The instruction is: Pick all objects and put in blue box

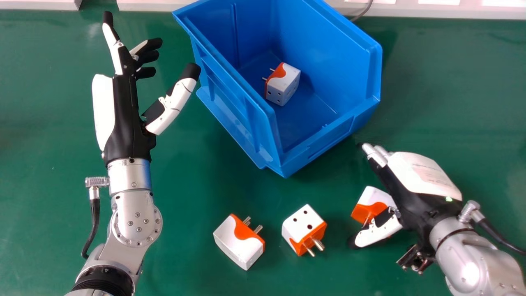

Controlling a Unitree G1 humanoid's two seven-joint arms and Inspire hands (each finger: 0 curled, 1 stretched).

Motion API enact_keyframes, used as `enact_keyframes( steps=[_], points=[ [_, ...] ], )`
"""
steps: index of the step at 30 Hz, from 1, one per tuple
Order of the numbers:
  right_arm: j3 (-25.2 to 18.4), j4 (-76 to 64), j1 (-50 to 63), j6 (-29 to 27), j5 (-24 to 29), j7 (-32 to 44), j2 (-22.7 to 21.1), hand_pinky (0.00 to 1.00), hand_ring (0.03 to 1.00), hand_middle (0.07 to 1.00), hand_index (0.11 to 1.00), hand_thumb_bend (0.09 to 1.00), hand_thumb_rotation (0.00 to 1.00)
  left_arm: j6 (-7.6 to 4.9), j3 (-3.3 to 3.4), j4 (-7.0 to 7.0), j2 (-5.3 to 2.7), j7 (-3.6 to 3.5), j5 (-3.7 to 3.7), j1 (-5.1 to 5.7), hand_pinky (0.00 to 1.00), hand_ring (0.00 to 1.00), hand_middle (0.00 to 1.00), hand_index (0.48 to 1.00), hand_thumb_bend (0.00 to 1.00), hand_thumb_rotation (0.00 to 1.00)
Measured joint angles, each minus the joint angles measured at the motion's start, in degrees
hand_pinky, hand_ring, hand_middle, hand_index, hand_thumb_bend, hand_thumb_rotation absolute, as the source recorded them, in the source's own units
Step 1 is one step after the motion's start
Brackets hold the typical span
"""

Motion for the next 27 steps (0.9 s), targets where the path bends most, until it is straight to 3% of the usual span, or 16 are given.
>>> enact_keyframes(
  steps=[3,13,27],
  points=[
    [-0.9,-0.21,0.78,-0.75,0.64,-2.63,0.2,0.36,0.44,0.502,0.483,0.512,0.0,0.0,0.11,-0.53,0.1,-0.06,0.02,0.09,0.71,0.77,0.79,0.816,0.74,0.6],
    [-2.75,0.09,2.25,-2.56,2.79,-5.78,1.02,0.38,0.472,0.513,0.458,0.5,0.0,0.03,0.19,-0.45,0.87,-0.12,0.06,0.16,0.71,0.77,0.79,0.816,0.74,0.6],
    [-3.68,1.25,2.77,-5.54,4.84,-8.01,1.1,0.37,0.461,0.517,0.472,0.5,0.0,0.07,0.2,-0.37,0.88,-0.1,0.05,0.16,0.71,0.77,0.79,0.815,0.75,0.6]
  ],
)
